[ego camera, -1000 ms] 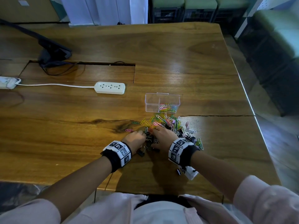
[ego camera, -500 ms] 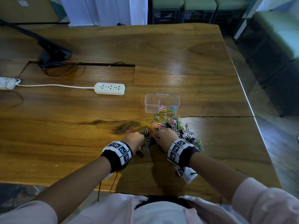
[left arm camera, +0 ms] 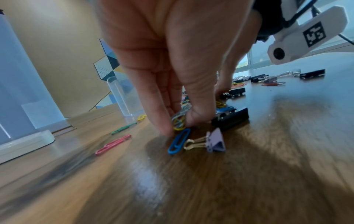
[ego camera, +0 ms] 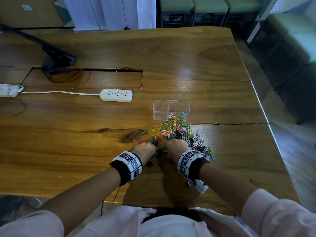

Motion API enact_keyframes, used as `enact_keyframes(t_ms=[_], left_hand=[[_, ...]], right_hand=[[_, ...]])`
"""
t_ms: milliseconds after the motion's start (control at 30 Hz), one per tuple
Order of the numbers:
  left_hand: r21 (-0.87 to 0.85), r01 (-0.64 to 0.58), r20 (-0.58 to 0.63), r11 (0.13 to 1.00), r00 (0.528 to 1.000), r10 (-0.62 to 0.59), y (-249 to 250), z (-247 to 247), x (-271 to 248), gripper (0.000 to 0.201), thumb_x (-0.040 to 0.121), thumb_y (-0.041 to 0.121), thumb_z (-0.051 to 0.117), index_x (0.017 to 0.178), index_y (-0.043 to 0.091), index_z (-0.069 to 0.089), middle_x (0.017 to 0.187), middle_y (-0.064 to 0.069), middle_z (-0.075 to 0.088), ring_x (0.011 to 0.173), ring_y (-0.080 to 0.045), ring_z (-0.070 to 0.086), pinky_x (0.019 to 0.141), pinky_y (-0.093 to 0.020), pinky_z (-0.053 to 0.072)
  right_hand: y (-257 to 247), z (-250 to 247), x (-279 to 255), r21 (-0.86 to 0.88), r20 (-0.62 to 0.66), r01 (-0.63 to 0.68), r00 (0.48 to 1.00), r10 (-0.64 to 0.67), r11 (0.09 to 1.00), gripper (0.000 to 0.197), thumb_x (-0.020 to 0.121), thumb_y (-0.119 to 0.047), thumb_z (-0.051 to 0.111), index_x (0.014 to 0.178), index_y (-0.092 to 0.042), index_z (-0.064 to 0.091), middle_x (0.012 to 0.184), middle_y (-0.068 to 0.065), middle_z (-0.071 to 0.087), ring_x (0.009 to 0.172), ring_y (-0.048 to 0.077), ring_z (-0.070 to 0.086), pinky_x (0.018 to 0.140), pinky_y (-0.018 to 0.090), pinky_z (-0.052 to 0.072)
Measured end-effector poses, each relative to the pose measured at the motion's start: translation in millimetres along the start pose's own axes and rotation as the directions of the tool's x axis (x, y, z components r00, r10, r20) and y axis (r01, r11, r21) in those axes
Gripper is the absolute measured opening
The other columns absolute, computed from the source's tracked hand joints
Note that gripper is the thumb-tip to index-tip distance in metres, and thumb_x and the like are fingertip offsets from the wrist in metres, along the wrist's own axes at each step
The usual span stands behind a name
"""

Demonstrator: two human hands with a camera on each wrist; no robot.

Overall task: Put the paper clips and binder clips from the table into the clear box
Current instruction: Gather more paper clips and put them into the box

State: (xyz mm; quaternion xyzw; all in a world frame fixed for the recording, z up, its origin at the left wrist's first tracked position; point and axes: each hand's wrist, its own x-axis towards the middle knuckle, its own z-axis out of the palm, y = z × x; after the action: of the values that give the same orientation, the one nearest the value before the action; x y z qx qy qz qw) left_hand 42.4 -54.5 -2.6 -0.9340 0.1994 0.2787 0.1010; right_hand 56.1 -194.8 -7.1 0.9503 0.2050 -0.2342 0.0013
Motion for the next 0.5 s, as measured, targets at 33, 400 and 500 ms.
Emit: enact_keyframes(t_ms=[33,400,500], left_hand=[[0.006,0.003,-0.003,1.000,1.000,-0.003,-0.7,-0.5,-1.3,0.029,0.093,-0.001,0.046,0.122,-0.002,0.049,0.123,-0.017,0.054,0.115,-0.031,0.053,0.090,-0.035,0.047],[-0.050,-0.051,-0.041,0.997,0.998,0.048,-17.5,2.8,4.0,0.037,0.084,0.002,0.063,0.118,0.002,0.050,0.118,-0.014,0.055,0.109,-0.030,0.056,0.088,-0.036,0.049],[-0.136,-0.021,-0.045,0.991,0.999,0.016,-22.4,-1.0,7.7,0.023,0.091,0.009,0.052,0.113,0.002,0.054,0.117,-0.014,0.057,0.108,-0.030,0.057,0.088,-0.035,0.047]], right_hand=[[1.3,-0.7,-0.5,0.006,0.004,-0.002,1.000,0.002,1.000,0.022,0.089,-0.013,0.057,0.110,-0.010,0.055,0.106,0.008,0.063,0.096,0.025,0.063,0.078,0.035,0.052],[28.4,-6.9,-0.9,0.221,0.000,-0.031,0.999,0.032,0.975,0.016,0.082,-0.018,0.063,0.096,-0.013,0.068,0.096,0.002,0.067,0.086,0.018,0.063,0.078,0.032,0.057],[42.6,-12.5,0.7,0.364,-0.012,-0.049,0.998,0.057,0.930,0.015,0.081,-0.021,0.067,0.095,-0.020,0.071,0.096,-0.004,0.070,0.086,0.011,0.064,0.078,0.028,0.057]])
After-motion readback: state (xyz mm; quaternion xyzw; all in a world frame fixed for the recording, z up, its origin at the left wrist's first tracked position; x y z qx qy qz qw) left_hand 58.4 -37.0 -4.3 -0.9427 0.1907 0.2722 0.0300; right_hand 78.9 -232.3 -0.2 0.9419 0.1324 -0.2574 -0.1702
